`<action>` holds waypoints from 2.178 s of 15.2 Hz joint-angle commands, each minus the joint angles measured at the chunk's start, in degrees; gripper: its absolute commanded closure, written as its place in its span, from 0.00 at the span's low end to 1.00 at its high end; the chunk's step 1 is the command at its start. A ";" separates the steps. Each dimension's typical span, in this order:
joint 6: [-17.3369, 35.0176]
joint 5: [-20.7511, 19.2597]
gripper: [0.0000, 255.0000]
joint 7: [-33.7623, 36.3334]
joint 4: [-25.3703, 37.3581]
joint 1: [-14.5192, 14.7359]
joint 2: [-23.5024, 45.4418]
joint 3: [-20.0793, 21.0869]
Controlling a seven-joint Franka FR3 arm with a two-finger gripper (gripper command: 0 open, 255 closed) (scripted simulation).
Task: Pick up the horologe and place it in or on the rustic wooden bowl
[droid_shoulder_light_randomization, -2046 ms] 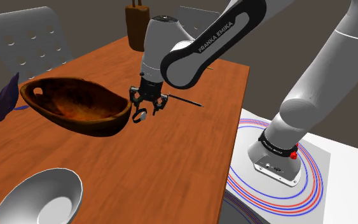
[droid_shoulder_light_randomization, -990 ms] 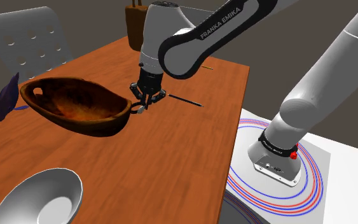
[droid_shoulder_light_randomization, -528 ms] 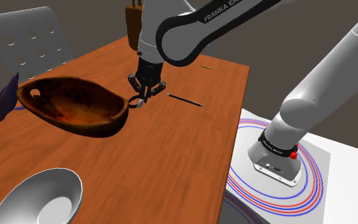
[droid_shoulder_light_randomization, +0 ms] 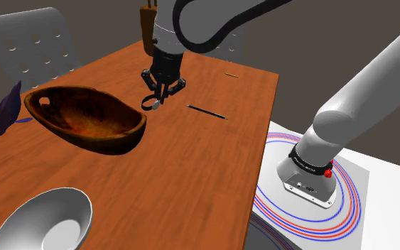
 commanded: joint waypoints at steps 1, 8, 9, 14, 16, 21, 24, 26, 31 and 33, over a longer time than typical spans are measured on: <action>-1.67 0.34 1.00 -0.12 0.93 0.09 -0.82 -0.29; -7.34 0.90 1.00 -0.39 4.69 0.13 -2.94 -1.40; -8.14 0.93 1.00 -0.39 5.27 0.13 -3.18 -1.55; -12.08 0.97 1.00 -0.33 8.35 0.05 -4.14 -2.23; -13.64 0.93 1.00 -0.26 9.66 -0.01 -4.41 -2.48; -13.81 -6.91 1.00 7.27 19.55 -1.01 6.31 2.52; -14.99 -14.71 1.00 13.59 27.78 0.43 15.47 4.98; -16.64 -20.07 1.00 17.47 33.95 2.91 21.76 5.46; -23.56 -31.17 1.00 23.80 53.14 13.25 37.32 3.25; -21.95 -31.07 1.00 23.85 51.42 13.06 37.17 2.98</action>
